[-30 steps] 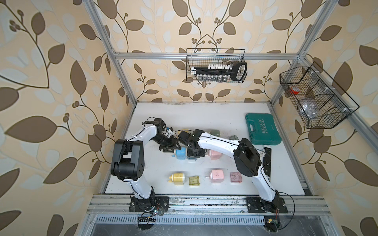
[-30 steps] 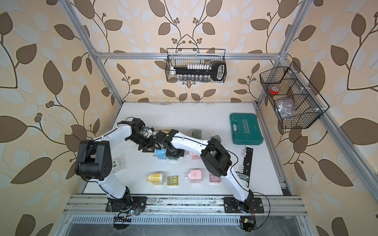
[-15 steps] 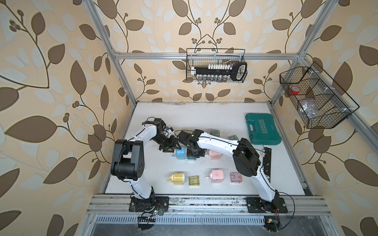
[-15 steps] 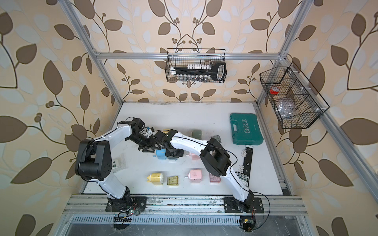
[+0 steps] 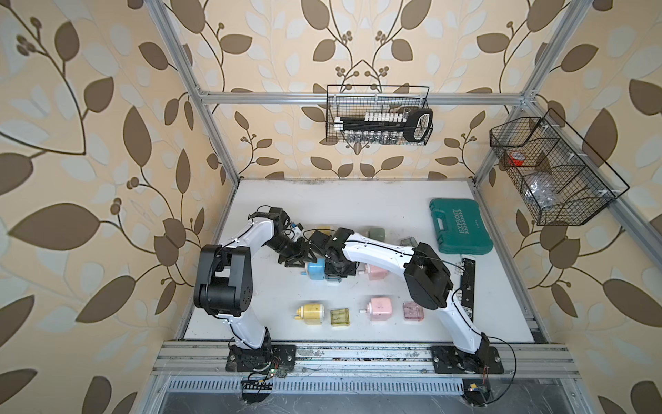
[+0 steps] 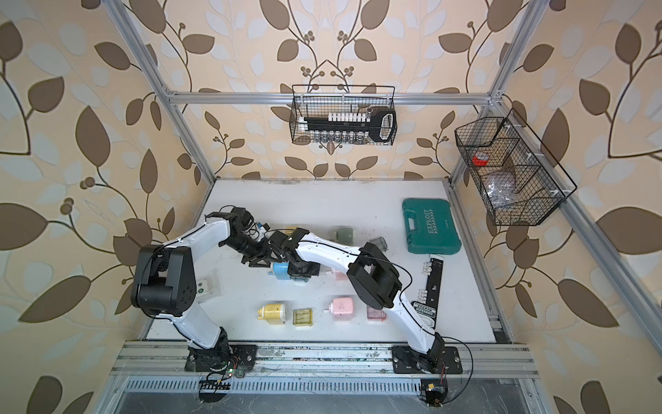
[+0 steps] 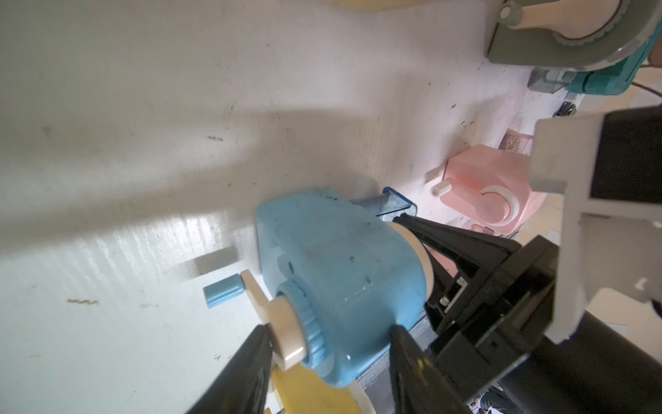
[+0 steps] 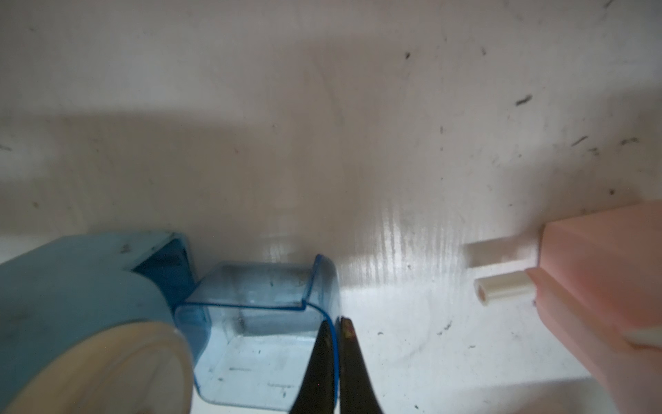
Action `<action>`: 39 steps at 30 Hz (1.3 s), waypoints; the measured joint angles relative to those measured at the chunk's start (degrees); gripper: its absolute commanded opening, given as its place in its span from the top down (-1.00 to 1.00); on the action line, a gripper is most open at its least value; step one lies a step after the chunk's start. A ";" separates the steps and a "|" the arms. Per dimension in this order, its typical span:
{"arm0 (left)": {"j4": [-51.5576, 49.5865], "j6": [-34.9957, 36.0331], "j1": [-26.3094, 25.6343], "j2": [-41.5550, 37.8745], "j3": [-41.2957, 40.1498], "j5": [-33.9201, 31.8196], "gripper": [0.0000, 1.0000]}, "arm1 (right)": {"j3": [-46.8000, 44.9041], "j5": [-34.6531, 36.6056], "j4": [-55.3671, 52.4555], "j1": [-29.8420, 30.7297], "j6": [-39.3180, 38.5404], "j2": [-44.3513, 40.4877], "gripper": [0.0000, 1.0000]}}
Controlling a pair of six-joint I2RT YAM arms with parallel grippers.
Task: Put the tray back into the pencil sharpener
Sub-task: Close the container of the pencil sharpener.
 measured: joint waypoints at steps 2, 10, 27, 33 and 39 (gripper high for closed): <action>0.00 0.00 0.00 0.00 0.00 0.00 -0.06 | 0.00 0.00 0.20 0.00 0.00 0.00 1.00; 0.00 0.02 0.02 0.04 0.00 0.02 -0.05 | 0.00 -0.24 1.16 0.00 -0.02 0.00 1.00; -0.09 0.24 0.42 0.50 0.02 0.79 -0.04 | 0.00 0.24 1.99 0.00 0.02 -0.04 1.00; -0.15 0.44 0.72 0.68 0.02 1.16 -0.03 | 0.00 0.68 3.69 -0.02 0.26 -0.07 1.00; -0.15 0.46 0.72 0.70 0.02 1.20 -0.03 | -1.60 0.61 5.77 -0.07 0.42 -0.83 1.00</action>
